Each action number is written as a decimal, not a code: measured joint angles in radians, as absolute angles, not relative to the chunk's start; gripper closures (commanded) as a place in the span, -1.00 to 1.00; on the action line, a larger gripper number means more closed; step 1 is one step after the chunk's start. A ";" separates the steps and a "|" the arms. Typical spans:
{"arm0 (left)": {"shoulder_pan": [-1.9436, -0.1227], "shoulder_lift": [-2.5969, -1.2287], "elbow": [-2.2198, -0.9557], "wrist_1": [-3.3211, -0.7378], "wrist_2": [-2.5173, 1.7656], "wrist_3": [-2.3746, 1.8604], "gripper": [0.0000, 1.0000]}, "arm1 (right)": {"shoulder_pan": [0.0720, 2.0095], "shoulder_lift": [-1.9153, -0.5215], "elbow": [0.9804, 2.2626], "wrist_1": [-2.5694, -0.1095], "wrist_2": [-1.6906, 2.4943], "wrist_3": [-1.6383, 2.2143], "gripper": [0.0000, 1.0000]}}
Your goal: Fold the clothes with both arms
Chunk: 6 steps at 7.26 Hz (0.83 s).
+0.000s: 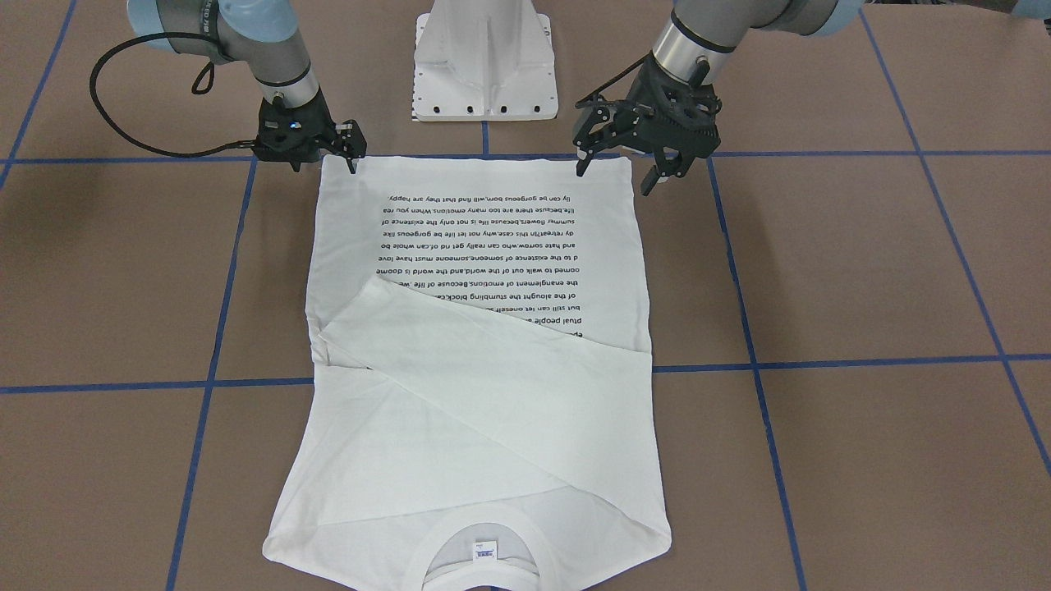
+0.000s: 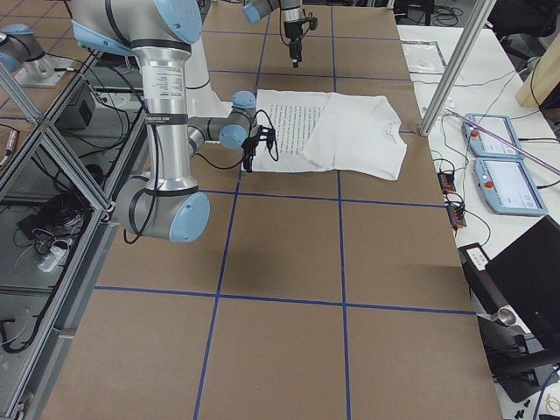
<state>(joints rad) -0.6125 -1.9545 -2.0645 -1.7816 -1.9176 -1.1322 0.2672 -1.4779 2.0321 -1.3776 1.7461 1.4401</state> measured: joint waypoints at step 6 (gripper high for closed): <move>-0.617 -1.955 -2.065 -1.782 -1.917 -1.132 -0.99 | 0.238 -1.476 2.019 -1.378 1.753 1.440 0.27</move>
